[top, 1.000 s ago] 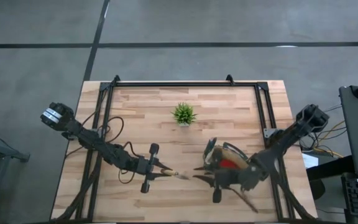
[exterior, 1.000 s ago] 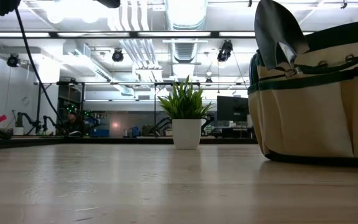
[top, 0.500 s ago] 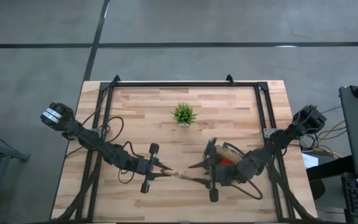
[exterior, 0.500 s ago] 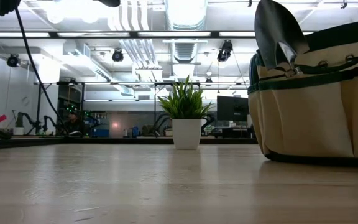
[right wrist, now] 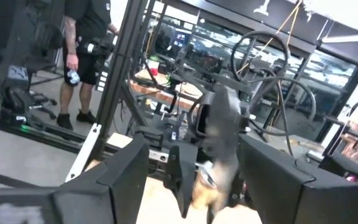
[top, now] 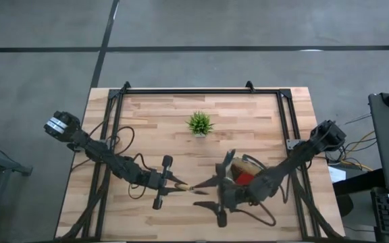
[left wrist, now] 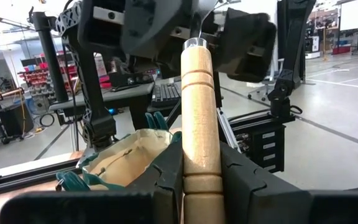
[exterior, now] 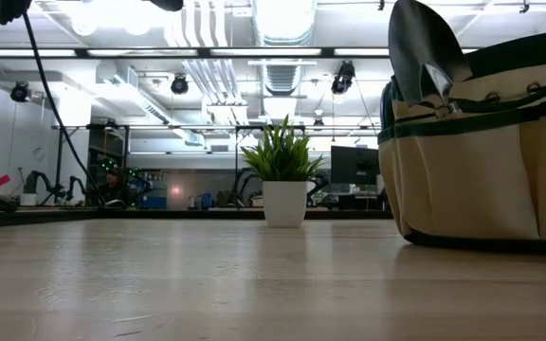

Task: Pick & Place Garden tools in Gardening bag
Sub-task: Put the brown trowel into the green gardening bag

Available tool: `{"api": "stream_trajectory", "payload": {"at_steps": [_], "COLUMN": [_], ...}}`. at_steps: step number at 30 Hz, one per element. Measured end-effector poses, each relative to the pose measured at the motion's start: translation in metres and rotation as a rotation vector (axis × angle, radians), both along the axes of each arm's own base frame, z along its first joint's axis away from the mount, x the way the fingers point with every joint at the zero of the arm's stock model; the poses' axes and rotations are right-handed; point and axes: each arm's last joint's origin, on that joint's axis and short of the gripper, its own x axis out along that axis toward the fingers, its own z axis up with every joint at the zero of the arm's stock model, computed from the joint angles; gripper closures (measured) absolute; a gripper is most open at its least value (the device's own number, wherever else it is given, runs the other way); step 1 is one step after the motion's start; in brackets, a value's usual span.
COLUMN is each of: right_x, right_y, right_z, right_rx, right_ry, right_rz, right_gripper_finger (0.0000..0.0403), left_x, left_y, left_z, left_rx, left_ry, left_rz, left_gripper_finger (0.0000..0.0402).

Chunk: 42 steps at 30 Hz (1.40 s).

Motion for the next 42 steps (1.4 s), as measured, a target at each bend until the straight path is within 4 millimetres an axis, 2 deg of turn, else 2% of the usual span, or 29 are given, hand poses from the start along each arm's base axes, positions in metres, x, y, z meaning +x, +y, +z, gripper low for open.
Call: {"api": "stream_trajectory", "payload": {"at_steps": [6, 21, 28, 42], "right_x": [0.006, 0.001, 0.000, 0.000], "right_y": [0.005, 0.003, 0.002, 0.001], "right_z": [0.004, 0.009, 0.010, 0.010], "right_rx": [-0.044, -0.049, -0.020, -0.010], "right_ry": [-0.016, -0.026, -0.019, -0.009], "right_rz": [-0.005, -0.002, -0.003, -0.002], "right_gripper_finger": [0.0209, 0.0307, 0.0386, 0.0394], "left_x": [0.000, 0.000, 0.000, 0.000], "left_y": [0.000, 0.000, 0.000, 0.000], "left_z": [0.000, -0.001, -0.001, -0.001], "left_rx": [0.000, 0.000, 0.002, -0.013], "left_ry": [0.000, 0.005, 0.007, 0.011], "left_rz": [0.000, 0.000, -0.002, -0.005], "left_gripper_finger": [0.0332, 0.0332, 0.0332, 0.0324]}}
